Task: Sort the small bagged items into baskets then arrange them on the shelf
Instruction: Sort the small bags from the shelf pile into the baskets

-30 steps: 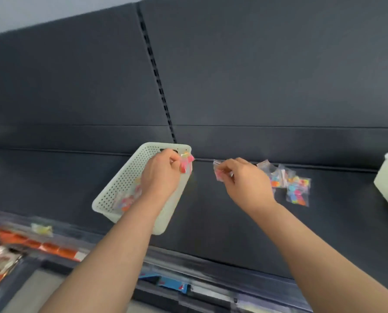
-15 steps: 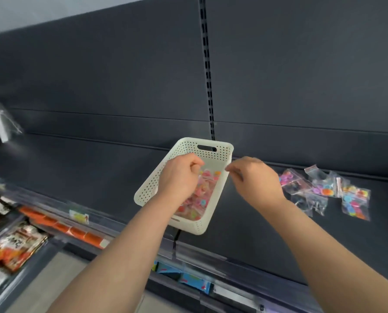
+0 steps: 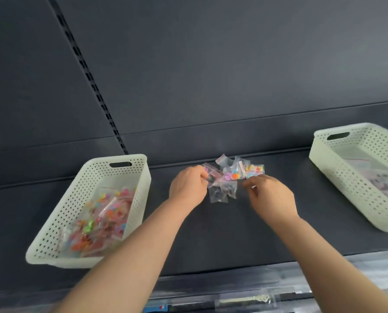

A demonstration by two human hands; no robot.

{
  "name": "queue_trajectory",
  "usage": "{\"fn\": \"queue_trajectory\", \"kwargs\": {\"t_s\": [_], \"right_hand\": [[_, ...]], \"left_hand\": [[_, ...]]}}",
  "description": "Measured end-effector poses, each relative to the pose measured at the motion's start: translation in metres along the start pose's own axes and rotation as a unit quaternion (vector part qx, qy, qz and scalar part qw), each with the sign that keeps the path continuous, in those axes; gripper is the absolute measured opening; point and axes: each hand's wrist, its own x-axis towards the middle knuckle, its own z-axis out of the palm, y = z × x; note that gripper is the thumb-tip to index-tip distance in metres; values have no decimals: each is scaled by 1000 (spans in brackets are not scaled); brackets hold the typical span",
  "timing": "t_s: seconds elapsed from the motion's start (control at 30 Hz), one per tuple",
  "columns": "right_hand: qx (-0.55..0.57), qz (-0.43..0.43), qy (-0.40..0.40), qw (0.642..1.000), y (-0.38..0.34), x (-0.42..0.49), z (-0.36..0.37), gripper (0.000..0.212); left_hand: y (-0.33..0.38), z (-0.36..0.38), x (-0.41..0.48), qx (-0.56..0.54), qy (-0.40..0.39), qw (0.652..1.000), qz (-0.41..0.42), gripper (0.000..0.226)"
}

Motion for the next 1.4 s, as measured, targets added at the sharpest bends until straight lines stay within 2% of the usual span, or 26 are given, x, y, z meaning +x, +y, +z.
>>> {"fn": "queue_trajectory", "kwargs": {"t_s": [0.1, 0.23, 0.3, 0.43, 0.53, 0.7, 0.87, 1.0, 1.13, 1.27, 1.4], "right_hand": [[1, 12, -1, 1000, 10, 4, -3, 26], [-6, -17, -33, 999, 0, 13, 5, 30], [-2, -27, -54, 998, -9, 16, 11, 27], [-10, -37, -90, 995, -15, 17, 20, 20], [1, -28, -93, 995, -12, 17, 20, 16], [29, -17, -8, 999, 6, 12, -5, 16], [-2, 30, 108, 994, 59, 4, -60, 14], [-54, 122, 187, 973, 116, -1, -110, 19], [-78, 183, 174, 964, 173, -13, -136, 26], [-106, 214, 142, 961, 202, -31, -134, 31], [-154, 172, 161, 959, 202, -31, -133, 32]], "left_hand": [[12, 13, 0, 1, -27, 1000, 11, 9], [12, 26, -6, 39, -52, 998, 3, 30], [7, 26, -9, 35, -53, 998, -5, 32], [-1, 22, -17, 39, -70, 997, -3, 17], [-3, 20, -23, 22, -43, 999, -2, 11], [27, 16, -18, -81, 46, 996, 10, 12], [89, 32, -8, -141, 24, 988, 59, 13], [159, 54, -4, -173, -5, 977, 123, 13], [227, 70, 1, -208, 5, 962, 174, 13], [271, 86, 5, -232, 1, 956, 178, 22], [268, 104, 2, -205, -10, 964, 171, 21]]}}
